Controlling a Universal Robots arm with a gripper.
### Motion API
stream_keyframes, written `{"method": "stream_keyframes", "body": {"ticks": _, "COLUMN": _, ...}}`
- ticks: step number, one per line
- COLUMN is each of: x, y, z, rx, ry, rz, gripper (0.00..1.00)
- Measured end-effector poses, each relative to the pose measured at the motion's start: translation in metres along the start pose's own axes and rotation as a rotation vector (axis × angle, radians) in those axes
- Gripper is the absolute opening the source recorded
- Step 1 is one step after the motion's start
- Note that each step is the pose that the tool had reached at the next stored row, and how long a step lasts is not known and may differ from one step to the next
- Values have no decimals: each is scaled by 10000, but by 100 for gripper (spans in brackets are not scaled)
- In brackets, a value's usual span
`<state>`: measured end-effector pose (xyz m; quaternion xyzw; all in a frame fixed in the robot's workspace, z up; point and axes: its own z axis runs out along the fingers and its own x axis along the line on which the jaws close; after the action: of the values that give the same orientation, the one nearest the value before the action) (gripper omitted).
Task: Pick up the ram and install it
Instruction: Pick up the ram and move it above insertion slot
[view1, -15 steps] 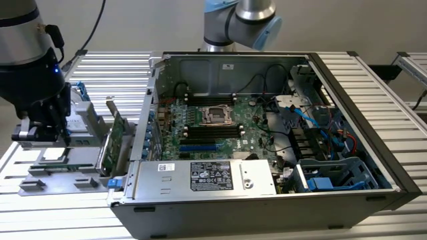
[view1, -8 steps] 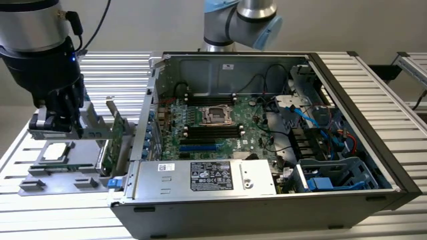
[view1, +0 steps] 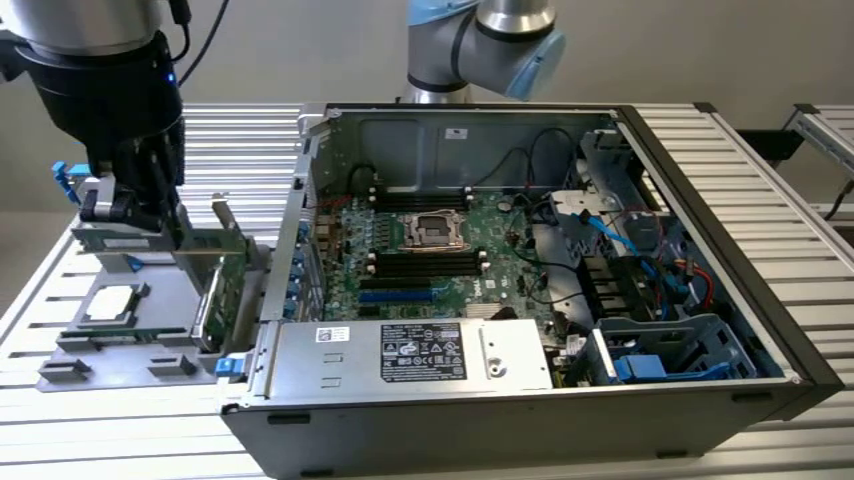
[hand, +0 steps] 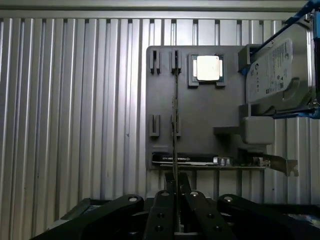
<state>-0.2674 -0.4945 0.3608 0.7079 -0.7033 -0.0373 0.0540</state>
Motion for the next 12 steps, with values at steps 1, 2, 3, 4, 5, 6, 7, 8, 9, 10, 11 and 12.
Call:
{"method": "stream_keyframes", "body": {"ticks": 1, "x": -19, "y": -13, "z": -36, "rx": 0, "ry": 0, "rz": 0, "gripper": 14}}
{"method": "stream_keyframes", "body": {"ticks": 2, "x": -39, "y": -27, "z": -74, "rx": 0, "ry": 1, "rz": -1, "gripper": 14}}
{"method": "stream_keyframes", "body": {"ticks": 3, "x": -57, "y": -39, "z": -113, "rx": -1, "ry": 3, "rz": -1, "gripper": 14}}
{"method": "stream_keyframes", "body": {"ticks": 4, "x": -75, "y": -52, "z": -152, "rx": -1, "ry": 2, "rz": -2, "gripper": 14}}
{"method": "stream_keyframes", "body": {"ticks": 5, "x": -91, "y": -67, "z": -190, "rx": 0, "ry": 1, "rz": -3, "gripper": 14}}
{"method": "stream_keyframes", "body": {"ticks": 6, "x": -107, "y": -86, "z": -225, "rx": 1, "ry": 1, "rz": -4, "gripper": 14}}
{"method": "stream_keyframes", "body": {"ticks": 7, "x": -124, "y": -106, "z": -259, "rx": 0, "ry": 1, "rz": -2, "gripper": 14}}
{"method": "stream_keyframes", "body": {"ticks": 8, "x": -139, "y": -128, "z": -289, "rx": 0, "ry": 1, "rz": -2, "gripper": 14}}
{"method": "stream_keyframes", "body": {"ticks": 9, "x": -153, "y": -152, "z": -316, "rx": -1, "ry": 1, "rz": -2, "gripper": 14}}
{"method": "stream_keyframes", "body": {"ticks": 10, "x": -167, "y": -179, "z": -344, "rx": 0, "ry": 1, "rz": -2, "gripper": 14}}
{"method": "stream_keyframes", "body": {"ticks": 11, "x": -182, "y": -206, "z": -371, "rx": 0, "ry": 1, "rz": -2, "gripper": 14}}
{"method": "stream_keyframes", "body": {"ticks": 12, "x": -195, "y": -235, "z": -395, "rx": -1, "ry": 2, "rz": -1, "gripper": 14}}
